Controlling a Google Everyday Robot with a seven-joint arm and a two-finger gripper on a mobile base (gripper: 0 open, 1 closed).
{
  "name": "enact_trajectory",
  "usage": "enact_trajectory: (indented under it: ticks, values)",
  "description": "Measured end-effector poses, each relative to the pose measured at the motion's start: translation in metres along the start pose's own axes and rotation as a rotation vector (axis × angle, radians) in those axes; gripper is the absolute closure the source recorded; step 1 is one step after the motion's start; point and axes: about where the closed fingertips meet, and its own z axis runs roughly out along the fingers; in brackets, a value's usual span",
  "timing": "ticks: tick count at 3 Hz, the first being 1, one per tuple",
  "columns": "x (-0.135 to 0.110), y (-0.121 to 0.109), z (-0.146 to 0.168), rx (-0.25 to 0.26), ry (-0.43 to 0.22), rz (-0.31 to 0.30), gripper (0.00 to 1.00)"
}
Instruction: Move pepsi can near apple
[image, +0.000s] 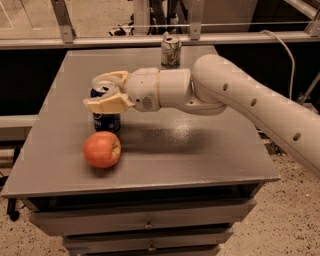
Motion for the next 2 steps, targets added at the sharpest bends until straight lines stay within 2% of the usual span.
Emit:
enact_trajectory:
  ticks: [1,2]
  values:
    - [0.0023,0.0032,0.0040,-0.006,-0.005,-0.003,1.00]
    - [0.0045,0.0054,0.0075,-0.013,0.004,-0.020,0.82]
